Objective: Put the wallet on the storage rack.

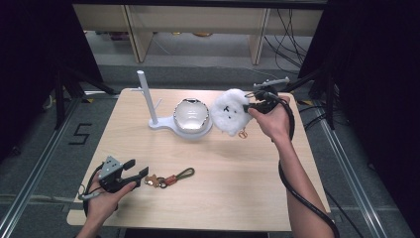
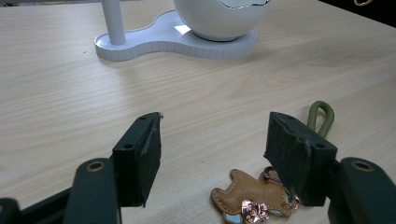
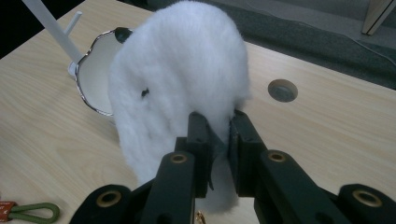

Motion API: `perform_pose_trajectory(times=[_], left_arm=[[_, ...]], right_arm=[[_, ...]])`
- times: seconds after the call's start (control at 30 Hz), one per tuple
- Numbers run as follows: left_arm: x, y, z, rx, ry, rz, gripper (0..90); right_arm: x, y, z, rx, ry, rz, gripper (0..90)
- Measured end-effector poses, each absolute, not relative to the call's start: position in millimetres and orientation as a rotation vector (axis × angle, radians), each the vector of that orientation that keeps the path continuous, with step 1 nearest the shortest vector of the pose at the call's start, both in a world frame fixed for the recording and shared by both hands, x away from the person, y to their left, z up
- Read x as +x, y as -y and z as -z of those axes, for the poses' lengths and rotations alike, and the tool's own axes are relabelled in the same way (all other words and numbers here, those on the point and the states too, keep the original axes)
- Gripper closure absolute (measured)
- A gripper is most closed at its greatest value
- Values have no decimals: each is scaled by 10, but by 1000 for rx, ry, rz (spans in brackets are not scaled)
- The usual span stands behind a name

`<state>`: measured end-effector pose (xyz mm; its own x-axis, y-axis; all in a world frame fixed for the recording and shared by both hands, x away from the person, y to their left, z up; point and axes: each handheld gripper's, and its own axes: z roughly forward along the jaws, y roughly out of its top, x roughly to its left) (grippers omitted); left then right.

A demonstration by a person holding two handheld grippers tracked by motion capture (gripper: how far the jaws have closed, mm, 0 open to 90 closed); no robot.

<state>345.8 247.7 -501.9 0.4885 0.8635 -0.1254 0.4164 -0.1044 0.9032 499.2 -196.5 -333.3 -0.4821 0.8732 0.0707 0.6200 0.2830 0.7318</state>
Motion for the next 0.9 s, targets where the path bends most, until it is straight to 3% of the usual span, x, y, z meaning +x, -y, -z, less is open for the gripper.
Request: perform_pose_trajectory(times=[0.9], left_arm=[[3450, -2498, 5010, 1713, -1103, -560, 350]], right_arm=[[5120, 1722, 3254, 1299, -2214, -1026, 812]])
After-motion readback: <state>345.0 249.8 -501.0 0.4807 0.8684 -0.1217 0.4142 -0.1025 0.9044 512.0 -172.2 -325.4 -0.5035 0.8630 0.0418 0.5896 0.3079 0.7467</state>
